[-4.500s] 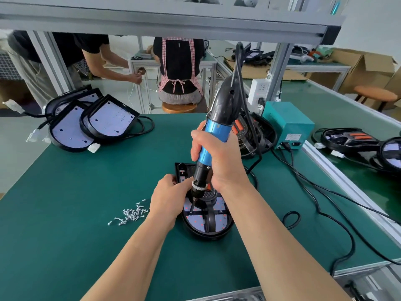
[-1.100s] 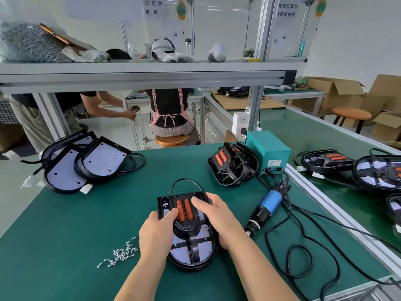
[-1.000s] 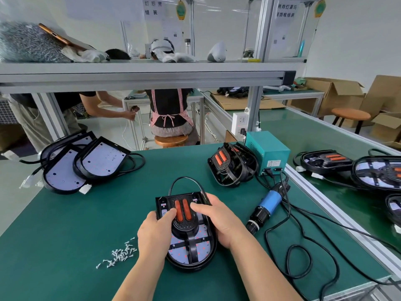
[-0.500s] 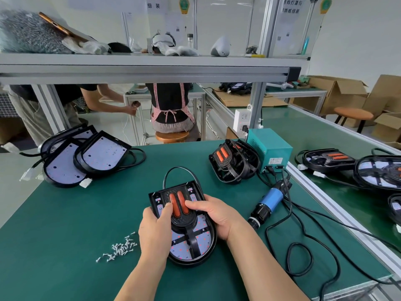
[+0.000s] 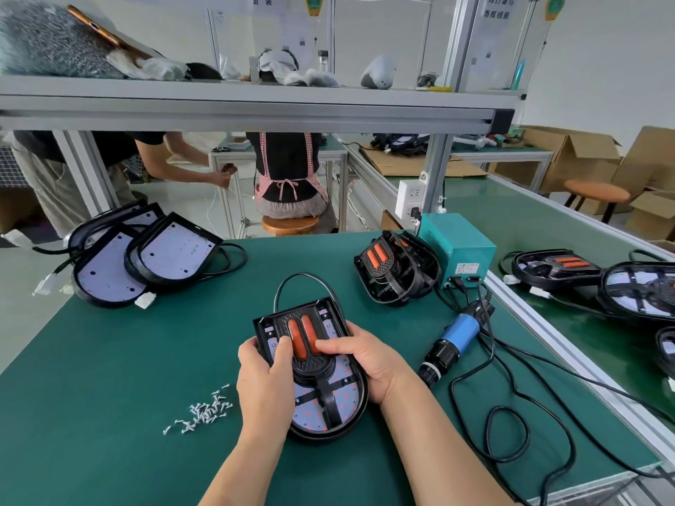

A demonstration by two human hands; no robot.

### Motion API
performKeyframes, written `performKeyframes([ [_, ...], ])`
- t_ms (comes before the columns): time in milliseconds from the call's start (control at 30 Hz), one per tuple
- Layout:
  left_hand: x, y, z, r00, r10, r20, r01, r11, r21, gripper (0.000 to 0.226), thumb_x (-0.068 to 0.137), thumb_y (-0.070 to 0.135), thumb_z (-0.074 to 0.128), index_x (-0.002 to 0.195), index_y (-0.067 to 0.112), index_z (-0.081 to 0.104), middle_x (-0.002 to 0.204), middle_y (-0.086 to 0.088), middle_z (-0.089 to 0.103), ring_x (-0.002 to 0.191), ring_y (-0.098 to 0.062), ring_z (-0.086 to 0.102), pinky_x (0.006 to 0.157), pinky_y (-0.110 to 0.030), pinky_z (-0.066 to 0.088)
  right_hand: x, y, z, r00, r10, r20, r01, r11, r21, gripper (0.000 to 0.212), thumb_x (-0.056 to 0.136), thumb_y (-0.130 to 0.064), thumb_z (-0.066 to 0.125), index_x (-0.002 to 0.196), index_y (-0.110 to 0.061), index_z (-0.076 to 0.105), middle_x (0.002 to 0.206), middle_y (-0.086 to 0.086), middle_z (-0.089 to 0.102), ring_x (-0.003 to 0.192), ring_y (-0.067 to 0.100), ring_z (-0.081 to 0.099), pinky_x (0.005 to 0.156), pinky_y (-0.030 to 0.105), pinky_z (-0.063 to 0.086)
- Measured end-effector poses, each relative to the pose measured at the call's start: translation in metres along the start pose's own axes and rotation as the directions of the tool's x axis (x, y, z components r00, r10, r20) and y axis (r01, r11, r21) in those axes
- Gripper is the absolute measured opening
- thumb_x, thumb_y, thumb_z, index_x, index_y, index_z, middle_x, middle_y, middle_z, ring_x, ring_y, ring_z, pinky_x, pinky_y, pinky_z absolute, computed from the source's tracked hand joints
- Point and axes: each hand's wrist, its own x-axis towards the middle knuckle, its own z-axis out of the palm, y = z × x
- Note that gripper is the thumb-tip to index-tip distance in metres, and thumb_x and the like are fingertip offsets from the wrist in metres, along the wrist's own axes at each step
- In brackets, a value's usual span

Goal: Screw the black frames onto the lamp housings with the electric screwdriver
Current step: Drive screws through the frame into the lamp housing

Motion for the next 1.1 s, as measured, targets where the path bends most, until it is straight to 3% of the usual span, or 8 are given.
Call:
performKeyframes([
  [200, -0.002, -0.007, -0.003, 0.999, 0.033, 0.038, -0.028, 0.992, -0.122, 0.004, 0.099, 0.041, 0.055, 0.098, 0.042, 0.058, 0.097, 0.026, 0.067, 0.096, 0.010, 0.059, 0.077, -0.019, 0.041, -0.001, 0.002, 0.001, 0.999, -0.024, -0.047, 0.026, 0.999, 0.045, 0.044, 0.086, 0.014, 0.059, 0.128, 0.007, 0.056, 0.112, 0.028, 0.069, 0.091, 0.038, 0.071, 0.080, 0.045, 0.060],
  [367, -0.004, -0.008, -0.005, 0.996, 0.063, 0.067, -0.042, 0.959, -0.280, 0.052, 0.082, 0.058, 0.056, 0.128, 0.034, 0.056, 0.114, 0.024, 0.064, 0.106, 0.012, 0.059, 0.094, -0.025, 0.042, 0.001, 0.005, 0.001, 0.995, -0.059, -0.084, 0.065, 0.995, 0.076, 0.046, 0.085, 0.013, 0.061, 0.129, 0.004, 0.057, 0.116, 0.028, 0.069, 0.094, 0.039, 0.071, 0.086, 0.050, 0.059],
  [533, -0.005, -0.007, -0.002, 0.991, 0.095, 0.091, -0.071, 0.968, -0.239, 0.056, 0.088, 0.060, 0.049, 0.135, 0.030, 0.051, 0.117, 0.028, 0.057, 0.097, 0.030, 0.050, 0.089, -0.014, 0.037, 0.002, 0.006, 0.000, 0.987, -0.134, -0.092, 0.142, 0.985, 0.096, 0.046, 0.084, 0.011, 0.064, 0.128, 0.000, 0.058, 0.120, 0.028, 0.068, 0.102, 0.041, 0.070, 0.088, 0.052, 0.058],
  [600, -0.004, -0.008, -0.002, 0.990, 0.105, 0.094, -0.082, 0.972, -0.222, 0.064, 0.084, 0.065, 0.043, 0.136, 0.028, 0.053, 0.119, 0.024, 0.059, 0.103, 0.024, 0.052, 0.094, -0.020, 0.038, 0.001, 0.003, -0.001, 0.977, -0.190, -0.095, 0.199, 0.975, 0.095, 0.048, 0.082, 0.008, 0.067, 0.128, -0.002, 0.058, 0.120, 0.026, 0.069, 0.106, 0.041, 0.069, 0.087, 0.050, 0.058],
  [700, -0.004, -0.008, -0.002, 0.989, 0.115, 0.092, -0.093, 0.972, -0.218, 0.069, 0.083, 0.072, 0.037, 0.133, 0.029, 0.057, 0.128, 0.014, 0.063, 0.122, -0.005, 0.055, 0.107, -0.035, 0.041, -0.003, -0.003, -0.002, 0.958, -0.270, -0.097, 0.276, 0.959, 0.063, 0.051, 0.079, 0.001, 0.071, 0.128, -0.004, 0.060, 0.121, 0.023, 0.070, 0.107, 0.040, 0.070, 0.084, 0.046, 0.059],
  [867, -0.005, -0.008, 0.000, 0.975, 0.155, 0.158, -0.114, 0.963, -0.243, 0.044, 0.085, 0.071, 0.037, 0.090, 0.041, 0.069, 0.095, 0.021, 0.071, 0.090, -0.003, 0.061, 0.087, -0.027, 0.047, -0.013, -0.016, -0.002, 0.931, -0.356, -0.083, 0.356, 0.934, -0.017, 0.050, 0.080, 0.002, 0.071, 0.128, -0.008, 0.061, 0.121, 0.019, 0.071, 0.109, 0.036, 0.070, 0.086, 0.042, 0.059],
  [967, -0.004, -0.010, -0.001, 0.948, 0.195, 0.251, -0.120, 0.951, -0.286, 0.043, 0.095, 0.059, 0.041, 0.096, 0.030, 0.073, 0.106, 0.006, 0.075, 0.097, -0.012, 0.065, 0.091, -0.033, 0.049, -0.018, -0.022, 0.001, 0.923, -0.377, -0.075, 0.373, 0.926, -0.060, 0.048, 0.078, 0.002, 0.073, 0.123, -0.014, 0.065, 0.117, 0.015, 0.073, 0.106, 0.031, 0.071, 0.082, 0.035, 0.060],
  [1100, -0.001, -0.010, -0.005, 0.943, 0.175, 0.283, -0.064, 0.931, -0.360, 0.044, 0.096, 0.050, 0.044, 0.104, 0.021, 0.075, 0.111, -0.005, 0.076, 0.106, -0.022, 0.069, 0.090, -0.035, 0.053, -0.019, -0.019, 0.007, 0.951, -0.303, -0.054, 0.303, 0.953, -0.011, 0.050, 0.075, -0.002, 0.074, 0.123, -0.015, 0.067, 0.119, 0.016, 0.073, 0.109, 0.033, 0.070, 0.090, 0.040, 0.058],
])
